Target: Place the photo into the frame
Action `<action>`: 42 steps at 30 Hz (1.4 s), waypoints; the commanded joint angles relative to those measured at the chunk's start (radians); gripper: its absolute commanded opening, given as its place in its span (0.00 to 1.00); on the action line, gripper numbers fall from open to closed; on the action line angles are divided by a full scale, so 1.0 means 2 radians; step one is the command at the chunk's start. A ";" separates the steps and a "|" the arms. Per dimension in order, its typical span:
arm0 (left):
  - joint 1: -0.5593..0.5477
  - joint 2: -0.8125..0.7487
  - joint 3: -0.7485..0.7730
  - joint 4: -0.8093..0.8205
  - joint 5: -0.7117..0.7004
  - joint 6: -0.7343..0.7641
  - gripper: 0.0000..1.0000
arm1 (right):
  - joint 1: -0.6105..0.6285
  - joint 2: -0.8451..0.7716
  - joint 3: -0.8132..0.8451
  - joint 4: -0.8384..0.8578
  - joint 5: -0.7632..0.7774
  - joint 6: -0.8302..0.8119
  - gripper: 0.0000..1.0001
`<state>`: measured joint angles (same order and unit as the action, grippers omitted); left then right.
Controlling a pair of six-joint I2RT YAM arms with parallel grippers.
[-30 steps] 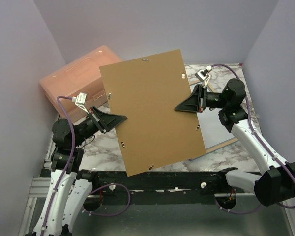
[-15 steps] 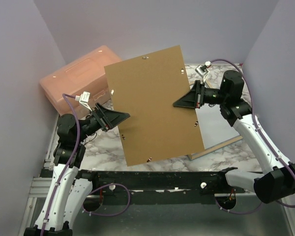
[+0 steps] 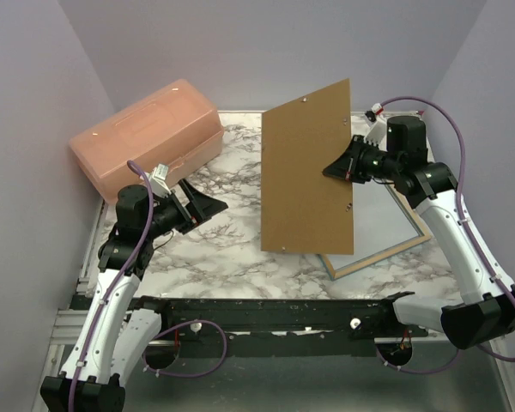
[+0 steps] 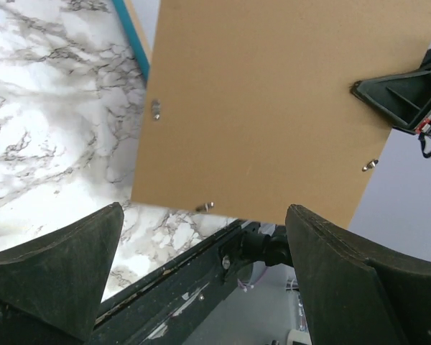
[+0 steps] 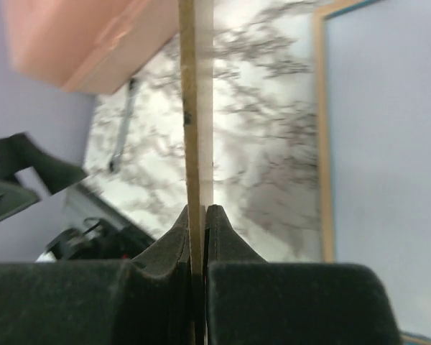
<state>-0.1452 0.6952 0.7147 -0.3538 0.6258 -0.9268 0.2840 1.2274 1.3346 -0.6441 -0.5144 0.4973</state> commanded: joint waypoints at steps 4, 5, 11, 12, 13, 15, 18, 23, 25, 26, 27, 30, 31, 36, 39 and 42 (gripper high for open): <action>-0.001 0.022 -0.001 -0.005 -0.006 0.013 0.98 | -0.001 -0.012 0.035 -0.063 0.212 -0.054 0.00; -0.002 0.024 -0.001 -0.003 -0.005 0.012 0.98 | -0.001 -0.014 0.036 -0.067 0.236 -0.056 0.00; -0.015 0.039 -0.004 0.008 -0.005 0.008 0.98 | -0.001 -0.024 0.057 -0.075 0.323 -0.061 0.00; -0.019 0.041 -0.004 0.009 -0.005 0.007 0.98 | -0.001 -0.025 0.061 -0.075 0.331 -0.060 0.00; -0.021 0.046 -0.003 0.010 -0.005 0.007 0.98 | -0.001 -0.027 0.064 -0.076 0.339 -0.059 0.00; -0.031 0.054 0.000 0.010 -0.006 0.008 0.98 | -0.001 -0.031 0.069 -0.076 0.355 -0.056 0.00; -0.048 0.070 0.007 0.009 -0.013 0.010 0.98 | -0.001 -0.038 0.076 -0.073 0.371 -0.054 0.00; -0.089 0.106 0.033 -0.006 -0.037 0.020 0.99 | -0.001 -0.043 0.080 -0.072 0.398 -0.060 0.00; -0.107 0.122 0.048 -0.015 -0.048 0.025 0.98 | -0.001 -0.040 0.077 -0.075 0.405 -0.063 0.00; -0.116 0.131 0.054 -0.019 -0.051 0.027 0.99 | -0.001 -0.039 0.075 -0.077 0.403 -0.063 0.00; -0.122 0.138 0.059 -0.021 -0.053 0.028 0.99 | -0.001 -0.038 0.069 -0.077 0.398 -0.063 0.00; -0.138 0.160 0.070 -0.023 -0.052 0.031 0.99 | -0.001 -0.038 0.052 -0.075 0.380 -0.061 0.00; -0.141 0.165 0.074 -0.025 -0.051 0.033 0.99 | -0.001 -0.038 0.047 -0.075 0.365 -0.057 0.00; -0.149 0.180 0.082 -0.032 -0.053 0.036 0.98 | -0.001 -0.038 0.031 -0.071 0.273 -0.041 0.00; -0.150 0.182 0.082 -0.033 -0.053 0.037 0.98 | -0.001 -0.035 0.025 -0.071 0.223 -0.032 0.00; -0.150 0.185 0.082 -0.033 -0.052 0.039 0.98 | -0.001 -0.032 0.021 -0.066 0.177 -0.020 0.00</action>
<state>-0.4404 1.0588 0.8490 -0.4065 0.5415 -0.8726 0.2756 1.1625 1.4021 -0.7853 0.0677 0.3920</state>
